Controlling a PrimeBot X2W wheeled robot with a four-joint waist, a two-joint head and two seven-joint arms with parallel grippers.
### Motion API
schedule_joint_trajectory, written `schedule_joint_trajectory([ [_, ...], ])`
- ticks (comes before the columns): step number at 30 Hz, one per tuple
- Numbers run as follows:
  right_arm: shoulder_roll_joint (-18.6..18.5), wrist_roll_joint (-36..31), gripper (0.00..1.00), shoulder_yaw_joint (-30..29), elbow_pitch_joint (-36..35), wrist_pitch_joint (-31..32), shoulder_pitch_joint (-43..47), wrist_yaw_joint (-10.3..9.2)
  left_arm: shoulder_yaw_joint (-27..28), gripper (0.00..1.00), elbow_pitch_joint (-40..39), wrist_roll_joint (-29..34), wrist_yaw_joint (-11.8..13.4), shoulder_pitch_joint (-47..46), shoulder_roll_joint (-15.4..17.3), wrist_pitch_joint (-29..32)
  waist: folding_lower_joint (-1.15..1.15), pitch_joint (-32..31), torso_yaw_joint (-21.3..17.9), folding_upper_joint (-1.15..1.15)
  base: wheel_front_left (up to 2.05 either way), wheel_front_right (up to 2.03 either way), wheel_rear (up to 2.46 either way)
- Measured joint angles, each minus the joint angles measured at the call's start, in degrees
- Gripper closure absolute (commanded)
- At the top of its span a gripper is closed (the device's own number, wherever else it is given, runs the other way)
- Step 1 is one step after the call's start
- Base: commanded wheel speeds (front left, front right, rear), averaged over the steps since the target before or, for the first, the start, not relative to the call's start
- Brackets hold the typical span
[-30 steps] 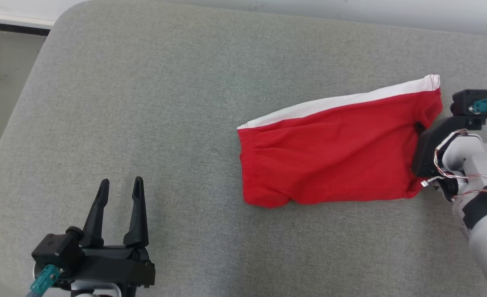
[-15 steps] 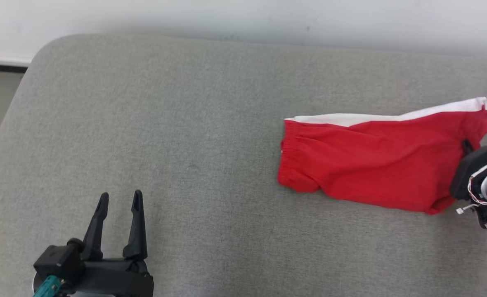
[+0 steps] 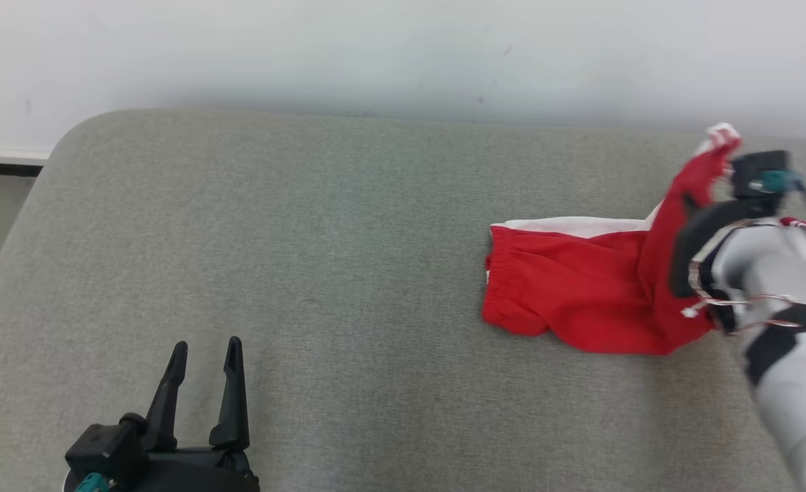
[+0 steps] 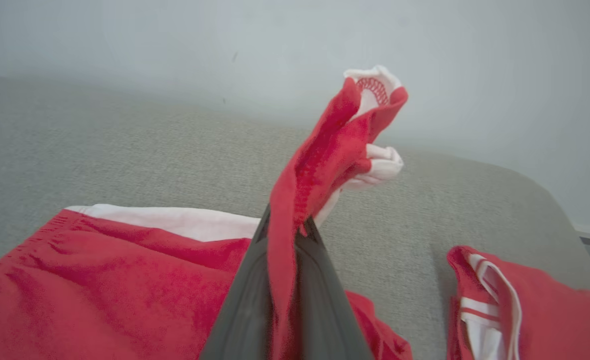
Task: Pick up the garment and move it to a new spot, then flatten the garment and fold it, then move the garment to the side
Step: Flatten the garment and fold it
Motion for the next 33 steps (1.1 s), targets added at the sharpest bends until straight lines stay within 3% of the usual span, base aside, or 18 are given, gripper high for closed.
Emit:
schedule_joint_trajectory([
  [8,8.98,0.13,1.0,5.14,-2.71,5.54,0.14,0.0,-1.83,0.0,-0.02,-0.89,0.33,-0.04,-0.02,0.0,0.0,0.43,3.32,0.0,0.0,0.0,0.0],
  [14,11.81,1.52,1.0,6.68,-2.02,8.93,2.48,0.0,-2.24,0.0,0.21,-1.3,0.31,-0.2,-0.01,0.0,0.0,0.85,5.78,0.0,0.0,0.0,0.0],
  [15,12.16,2.01,0.65,6.75,-2.16,9.11,2.77,0.0,-2.2,0.0,0.29,-1.3,0.3,-0.23,0.0,0.0,0.0,0.93,6.06,0.0,0.0,0.0,0.0],
  [16,12.44,3.05,0.0,6.72,-2.77,8.99,3.09,-0.01,-2.15,0.0,0.32,-1.3,0.2,-0.25,0.0,0.0,0.0,1.0,6.28,0.0,0.0,0.0,0.0],
  [22,13.49,11.76,0.0,6.19,-11.02,7.26,4.13,0.0,-1.34,0.0,0.31,-1.25,0.35,-0.12,0.01,0.01,0.0,0.65,5.96,0.0,0.0,0.0,0.0],
  [28,4.42,12.09,0.0,5.58,-16.46,5.88,6.36,-0.01,-1.09,0.0,-0.49,-0.86,0.67,0.33,-0.02,0.0,0.01,-0.15,4.18,0.0,0.0,0.0,0.0],
  [29,3.14,11.65,0.05,5.14,-16.51,5.75,7.02,-0.01,-1.15,0.0,-0.55,-0.79,0.67,0.38,-0.02,0.0,0.01,-0.27,3.91,0.0,0.0,0.0,0.0],
  [31,0.92,9.75,0.94,4.53,-16.47,5.43,8.25,-0.01,-1.43,0.0,-0.66,-0.75,0.67,0.43,0.0,0.0,0.01,-0.41,3.44,0.0,0.0,0.0,0.0],
  [32,0.23,9.2,1.0,4.11,-16.24,5.48,8.83,-0.01,-1.57,0.0,-0.66,-0.71,0.67,0.43,-0.01,0.0,0.01,-0.44,3.27,0.0,0.0,0.0,0.0],
  [33,-0.24,8.37,1.0,3.8,-15.92,5.52,9.54,-0.01,-1.68,0.0,-0.66,-0.71,0.66,0.43,-0.03,0.0,0.01,-0.41,3.15,0.0,0.0,0.0,0.0],
])
